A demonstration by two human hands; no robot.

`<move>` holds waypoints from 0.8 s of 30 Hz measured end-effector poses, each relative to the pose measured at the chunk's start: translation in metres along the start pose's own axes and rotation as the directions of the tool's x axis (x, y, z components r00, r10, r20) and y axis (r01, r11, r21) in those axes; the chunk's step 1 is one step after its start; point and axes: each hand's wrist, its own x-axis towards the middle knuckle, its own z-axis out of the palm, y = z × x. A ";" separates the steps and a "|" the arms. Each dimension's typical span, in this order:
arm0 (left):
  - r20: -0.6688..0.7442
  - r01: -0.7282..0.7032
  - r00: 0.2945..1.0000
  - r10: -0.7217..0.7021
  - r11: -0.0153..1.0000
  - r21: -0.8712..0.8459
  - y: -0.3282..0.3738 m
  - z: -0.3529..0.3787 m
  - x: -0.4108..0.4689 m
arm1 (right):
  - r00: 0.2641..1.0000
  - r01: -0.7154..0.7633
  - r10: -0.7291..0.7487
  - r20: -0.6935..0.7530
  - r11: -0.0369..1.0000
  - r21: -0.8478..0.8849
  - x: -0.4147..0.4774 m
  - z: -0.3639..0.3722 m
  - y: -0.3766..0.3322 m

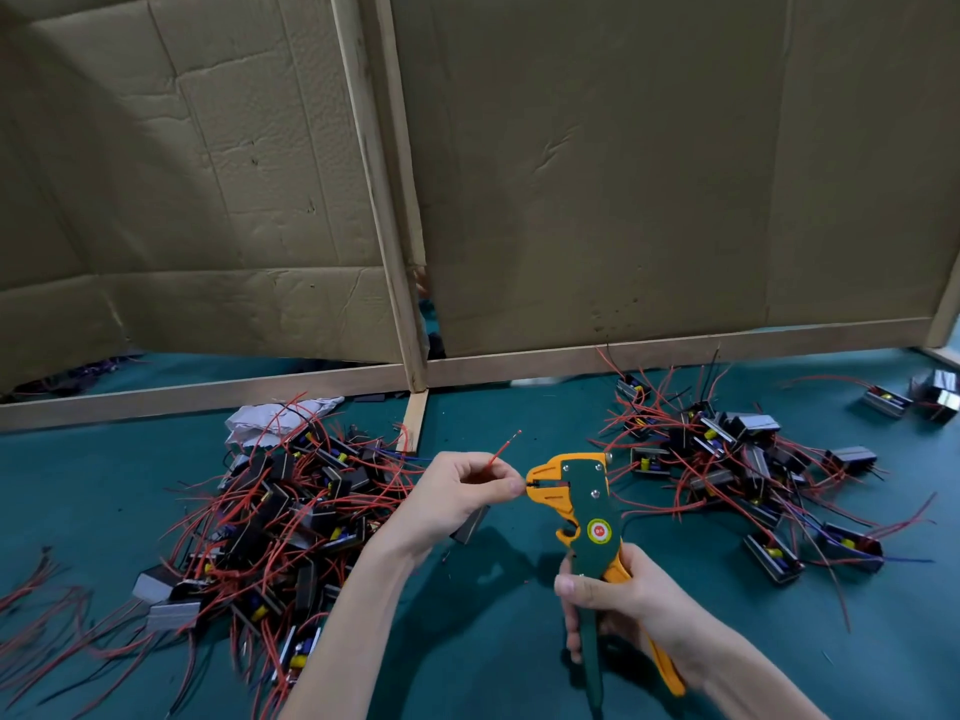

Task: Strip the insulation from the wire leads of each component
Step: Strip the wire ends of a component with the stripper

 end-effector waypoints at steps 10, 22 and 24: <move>0.038 0.033 0.999 -0.028 0.988 -0.151 -0.013 0.010 0.002 | 0.984 0.027 0.005 -0.177 0.984 0.178 0.005 0.018 0.006; -0.118 -0.196 0.973 0.200 0.980 0.043 0.001 0.001 0.003 | 0.994 0.099 -0.088 -0.070 0.979 0.179 0.002 -0.009 -0.007; -0.124 -0.182 0.975 0.187 0.982 0.048 0.000 0.002 0.003 | 0.997 0.080 -0.077 -0.027 0.985 0.150 0.001 -0.007 -0.006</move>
